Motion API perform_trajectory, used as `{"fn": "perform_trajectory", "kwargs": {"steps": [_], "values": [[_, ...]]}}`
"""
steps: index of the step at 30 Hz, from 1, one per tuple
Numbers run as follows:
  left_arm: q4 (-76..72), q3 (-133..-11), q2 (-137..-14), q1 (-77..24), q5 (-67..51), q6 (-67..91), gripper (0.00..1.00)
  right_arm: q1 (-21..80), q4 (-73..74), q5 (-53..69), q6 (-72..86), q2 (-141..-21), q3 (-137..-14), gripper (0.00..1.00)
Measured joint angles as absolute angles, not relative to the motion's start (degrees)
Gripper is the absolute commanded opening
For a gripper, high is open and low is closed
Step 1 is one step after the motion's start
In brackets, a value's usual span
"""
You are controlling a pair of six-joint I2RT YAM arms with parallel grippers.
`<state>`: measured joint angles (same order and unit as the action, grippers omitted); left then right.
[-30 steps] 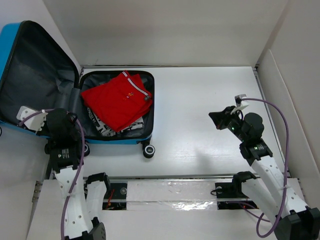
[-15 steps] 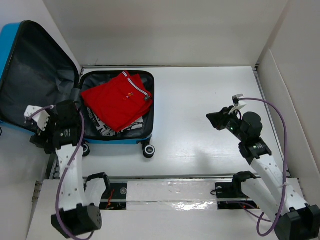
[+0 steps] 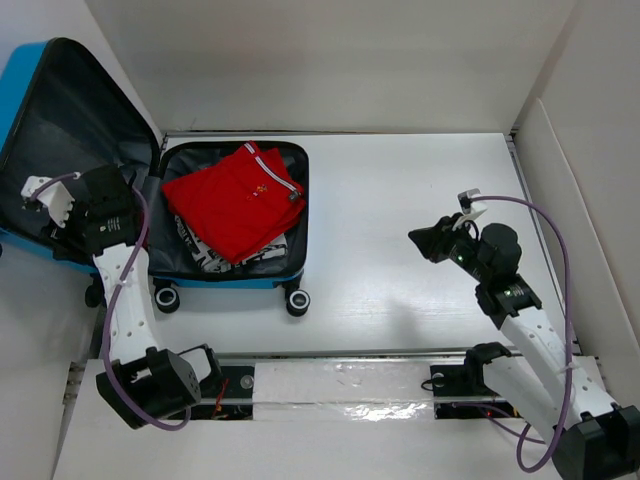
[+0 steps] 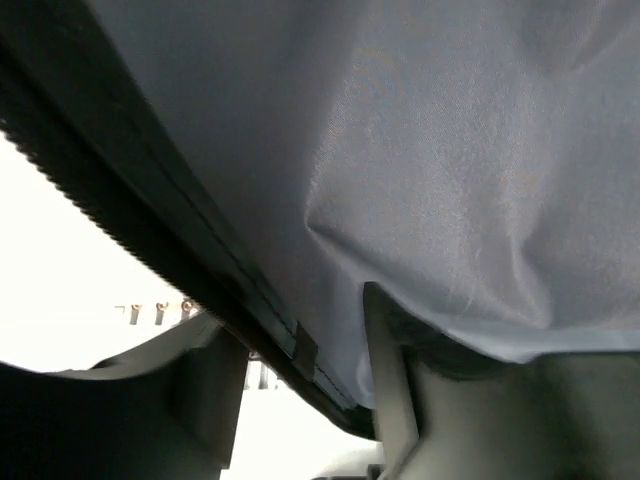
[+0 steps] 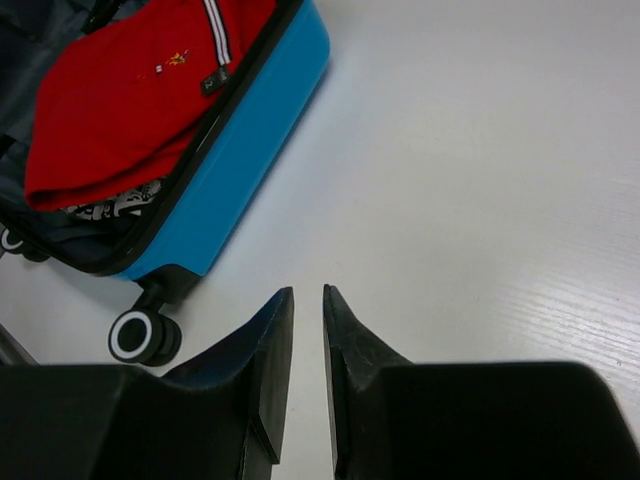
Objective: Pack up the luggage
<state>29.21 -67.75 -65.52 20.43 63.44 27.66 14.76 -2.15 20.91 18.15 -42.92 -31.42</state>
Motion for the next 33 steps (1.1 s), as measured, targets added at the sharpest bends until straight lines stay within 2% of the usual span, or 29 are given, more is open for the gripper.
{"fn": "perform_trajectory", "kwargs": {"steps": [2, 4, 5, 9, 12, 19, 21, 25, 26, 27, 29, 30, 32, 33], "values": [[28.91, -67.75, -65.23, 20.47, 63.20, 27.24, 0.34, 14.98, -2.15, 20.86, 18.13, -43.24, -31.42, 0.24], [28.95, -67.51, -65.06, 20.49, 63.46, 26.96, 0.09, 15.09, -2.15, 20.67, 18.11, -43.24, -31.42, 0.24], [29.32, -67.46, -64.95, 20.64, 63.77, 26.72, 0.00, 15.11, -2.15, 20.32, 18.02, -43.27, -31.42, 0.24], [27.68, -67.33, -63.99, 19.94, 63.02, 26.76, 0.00, 15.11, -2.04, 19.18, 17.76, -44.18, -31.44, 0.24], [26.09, -66.28, -62.35, 15.57, 63.99, 24.12, 0.00, 15.11, -1.67, 18.50, 17.74, -44.62, -31.44, 0.24], [16.78, -55.27, -49.69, -10.44, 68.69, 8.23, 0.00, 15.11, -1.72, 18.22, 17.74, -46.39, -31.57, 0.24], [15.92, -53.60, -45.98, -12.97, 65.65, 4.01, 0.00, 15.11, -1.72, 18.20, 17.74, -47.03, -31.57, 0.24], [16.97, -53.28, -41.30, -12.45, 52.45, -1.93, 0.00, 15.11, -1.74, 18.22, 17.74, -47.70, -31.57, 0.24], [17.93, -53.47, -41.12, -12.32, 47.94, -3.31, 0.03, 15.11, -1.74, 18.20, 17.74, -47.90, -31.57, 0.24], [18.85, -53.60, -41.23, -12.25, 44.23, -4.54, 0.11, 15.11, -1.74, 18.17, 17.74, -48.05, -31.57, 0.24], [20.03, -54.78, -42.02, -12.19, 32.67, -5.58, 0.14, 15.14, -1.69, 17.87, 17.74, -48.23, -31.57, 0.25], [20.23, -55.16, -42.54, -12.23, 26.98, -5.48, 0.33, 15.11, -1.72, 17.72, 17.74, -48.25, -31.59, 0.26], [20.21, -55.51, -43.40, -13.21, 12.82, -4.14, 0.59, 15.11, -1.72, 17.50, 17.74, -48.27, -31.70, 0.28], [20.38, -55.59, -43.59, -13.74, 6.68, -3.66, 0.75, 15.11, -1.69, 17.34, 17.76, -48.27, -31.77, 0.29]]}}
